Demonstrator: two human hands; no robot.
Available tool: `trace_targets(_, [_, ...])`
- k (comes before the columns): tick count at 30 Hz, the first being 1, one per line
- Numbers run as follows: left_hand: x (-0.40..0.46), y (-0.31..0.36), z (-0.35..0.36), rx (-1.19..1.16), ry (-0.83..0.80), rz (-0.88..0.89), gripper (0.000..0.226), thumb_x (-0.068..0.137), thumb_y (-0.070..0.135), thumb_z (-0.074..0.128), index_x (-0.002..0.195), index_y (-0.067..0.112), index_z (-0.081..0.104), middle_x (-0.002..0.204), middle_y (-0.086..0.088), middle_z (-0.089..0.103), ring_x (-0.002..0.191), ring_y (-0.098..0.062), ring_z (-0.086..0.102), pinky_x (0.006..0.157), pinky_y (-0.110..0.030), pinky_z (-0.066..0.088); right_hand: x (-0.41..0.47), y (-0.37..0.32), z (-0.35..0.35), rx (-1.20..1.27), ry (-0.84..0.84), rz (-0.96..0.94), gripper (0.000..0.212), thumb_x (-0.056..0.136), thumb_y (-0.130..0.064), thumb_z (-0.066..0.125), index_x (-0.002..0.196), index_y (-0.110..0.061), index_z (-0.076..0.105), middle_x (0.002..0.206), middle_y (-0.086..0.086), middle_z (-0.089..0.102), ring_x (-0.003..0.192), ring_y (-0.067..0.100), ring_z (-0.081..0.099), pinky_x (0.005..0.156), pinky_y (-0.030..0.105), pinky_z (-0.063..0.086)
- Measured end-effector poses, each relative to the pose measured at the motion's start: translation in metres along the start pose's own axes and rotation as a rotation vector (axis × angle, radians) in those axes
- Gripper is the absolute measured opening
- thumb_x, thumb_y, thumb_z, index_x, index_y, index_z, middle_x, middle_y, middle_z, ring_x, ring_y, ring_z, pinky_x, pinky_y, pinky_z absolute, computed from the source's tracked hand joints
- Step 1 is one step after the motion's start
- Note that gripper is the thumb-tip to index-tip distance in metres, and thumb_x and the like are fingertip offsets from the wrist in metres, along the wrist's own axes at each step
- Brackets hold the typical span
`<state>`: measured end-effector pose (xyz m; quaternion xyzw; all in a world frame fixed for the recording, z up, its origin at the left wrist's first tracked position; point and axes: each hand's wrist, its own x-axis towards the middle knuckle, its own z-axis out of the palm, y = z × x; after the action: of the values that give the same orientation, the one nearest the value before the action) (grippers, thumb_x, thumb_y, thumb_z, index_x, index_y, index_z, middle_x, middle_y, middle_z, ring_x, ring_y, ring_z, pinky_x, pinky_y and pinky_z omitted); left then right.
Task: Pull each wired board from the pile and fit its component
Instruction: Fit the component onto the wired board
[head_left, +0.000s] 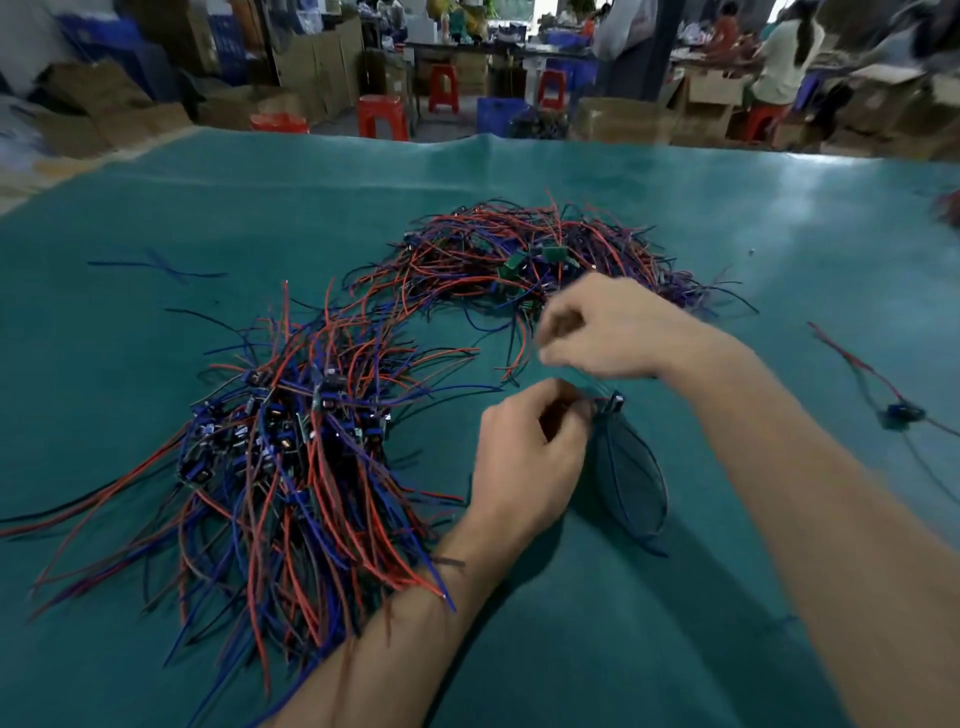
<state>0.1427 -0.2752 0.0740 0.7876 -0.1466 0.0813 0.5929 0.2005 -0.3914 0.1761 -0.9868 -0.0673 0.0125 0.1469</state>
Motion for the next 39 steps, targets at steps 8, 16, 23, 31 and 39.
trace_targets(8, [0.002, 0.000, -0.003, 0.161, 0.120, -0.030, 0.007, 0.091, 0.015, 0.063, 0.096, 0.017, 0.068, 0.096, 0.003, 0.067, 0.095, -0.018, 0.059, 0.092, -0.034, 0.045, -0.055, 0.070, 0.050, 0.289, 0.227, 0.185, 0.019, 0.071, -0.016, 0.086, 0.076, -0.030, 0.075, 0.064, -0.020, 0.067, 0.059, -0.005, 0.059, 0.061, 0.005, 0.040])
trace_targets(16, [0.001, -0.001, 0.000, 0.112, 0.029, -0.023, 0.017, 0.093, 0.017, 0.067, 0.109, 0.019, 0.072, 0.092, 0.004, 0.076, 0.084, -0.013, 0.070, 0.086, -0.031, 0.054, -0.063, 0.059, 0.057, 1.200, 0.432, 0.113, 0.028, 0.071, 0.010, 0.082, 0.087, -0.012, 0.076, 0.069, -0.001, 0.068, 0.062, 0.012, 0.062, 0.061, 0.020, 0.054])
trace_targets(23, [0.001, -0.001, 0.000, -0.119, 0.016, -0.199, 0.054, 0.098, 0.050, 0.045, 0.065, 0.013, 0.065, 0.053, -0.006, 0.067, 0.041, -0.015, 0.057, 0.046, -0.025, 0.047, -0.063, 0.055, 0.054, 1.531, 0.475, 0.268, 0.022, 0.078, 0.010, 0.074, 0.088, -0.009, 0.068, 0.082, 0.007, 0.071, 0.069, 0.012, 0.063, 0.058, 0.017, 0.049])
trace_targets(31, [0.003, -0.001, -0.001, -0.341, 0.031, -0.229, 0.051, 0.093, 0.060, 0.037, 0.093, 0.025, 0.075, 0.078, -0.007, 0.076, 0.060, -0.017, 0.068, 0.049, -0.025, 0.047, -0.065, 0.042, 0.063, 1.248, 0.286, 0.101, 0.028, 0.070, 0.004, 0.085, 0.094, -0.009, 0.079, 0.077, 0.003, 0.073, 0.069, 0.018, 0.065, 0.069, 0.020, 0.054])
trace_targets(39, [0.001, 0.001, -0.001, -0.126, -0.101, -0.023, 0.031, 0.091, 0.034, 0.055, 0.113, 0.022, 0.073, 0.100, 0.007, 0.077, 0.097, -0.013, 0.070, 0.092, -0.036, 0.055, -0.063, 0.039, 0.064, 1.187, 0.356, 0.055, 0.022, 0.085, 0.006, 0.071, 0.093, -0.013, 0.079, 0.083, 0.006, 0.076, 0.074, 0.014, 0.067, 0.070, 0.024, 0.055])
